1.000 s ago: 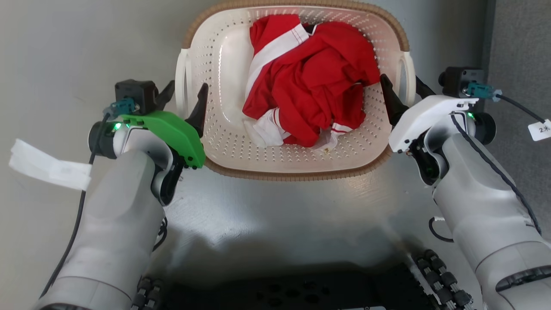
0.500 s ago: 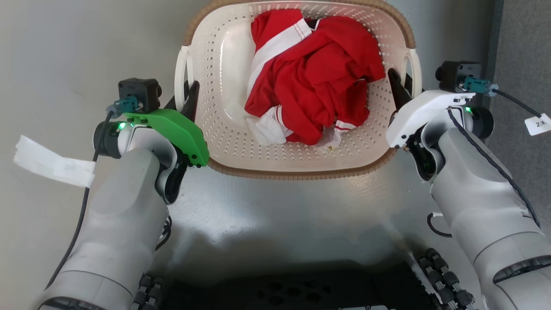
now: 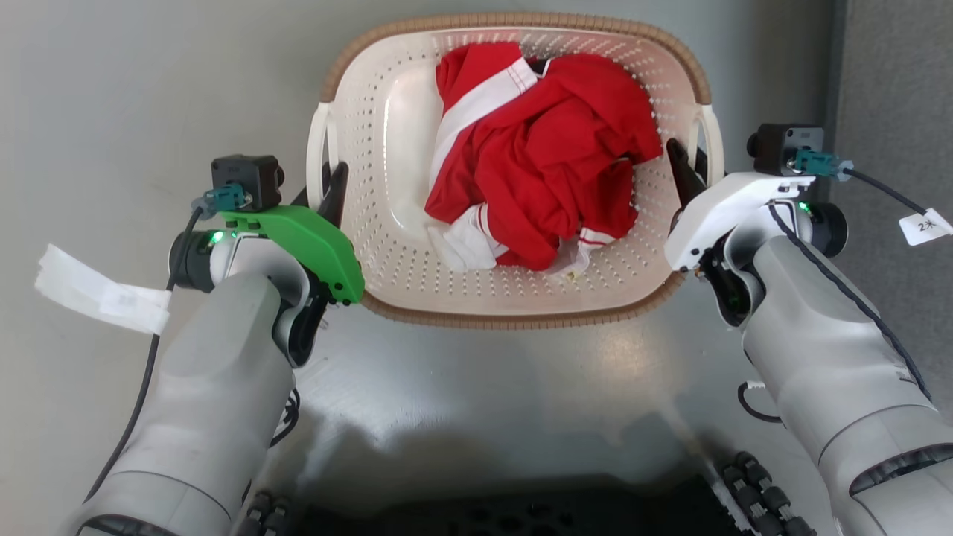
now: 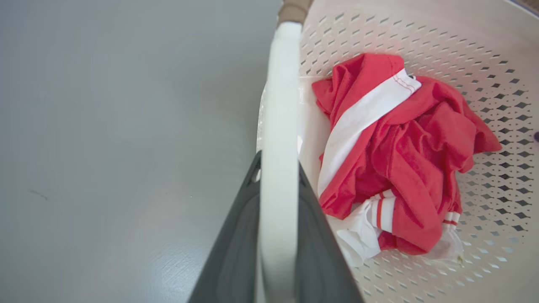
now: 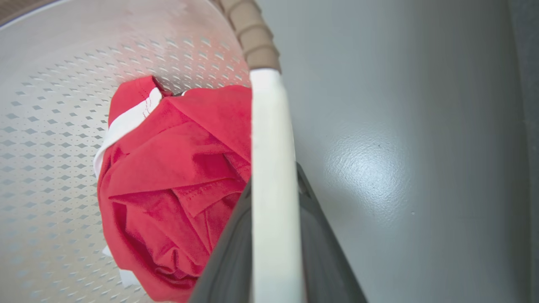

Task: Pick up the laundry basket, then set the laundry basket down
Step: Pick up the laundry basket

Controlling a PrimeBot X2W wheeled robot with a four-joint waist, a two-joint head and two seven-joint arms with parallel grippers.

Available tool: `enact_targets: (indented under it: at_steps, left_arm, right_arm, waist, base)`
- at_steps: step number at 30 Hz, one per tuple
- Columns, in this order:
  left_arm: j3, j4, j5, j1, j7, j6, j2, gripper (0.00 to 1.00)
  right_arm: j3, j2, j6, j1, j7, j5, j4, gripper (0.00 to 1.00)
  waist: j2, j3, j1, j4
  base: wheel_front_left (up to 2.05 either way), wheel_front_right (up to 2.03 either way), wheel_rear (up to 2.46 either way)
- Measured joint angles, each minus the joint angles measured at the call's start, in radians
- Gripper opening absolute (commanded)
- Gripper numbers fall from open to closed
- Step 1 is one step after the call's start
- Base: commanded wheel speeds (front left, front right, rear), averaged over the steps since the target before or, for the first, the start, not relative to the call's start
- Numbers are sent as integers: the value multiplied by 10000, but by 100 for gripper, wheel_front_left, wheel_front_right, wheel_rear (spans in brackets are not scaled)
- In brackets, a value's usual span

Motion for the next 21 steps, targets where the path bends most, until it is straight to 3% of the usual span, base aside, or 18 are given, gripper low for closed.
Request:
enact_targets:
  at_steps: [7, 21]
  left_arm:
    - [-320, 343, -449, 53, 79, -2, -6, 0]
    - [-573, 963, -1204, 563, 573, -2, -35, 0]
  right_arm:
    - [399, 6, 4, 44, 46, 341, 316, 0]
    - [1522, 4, 40, 177, 1212, 1197, 476, 0]
  waist:
    - [0, -765, -1, -20]
    - [0, -2520, -1, -101]
  base:
    - [0, 0, 0]
    - [0, 0, 0]
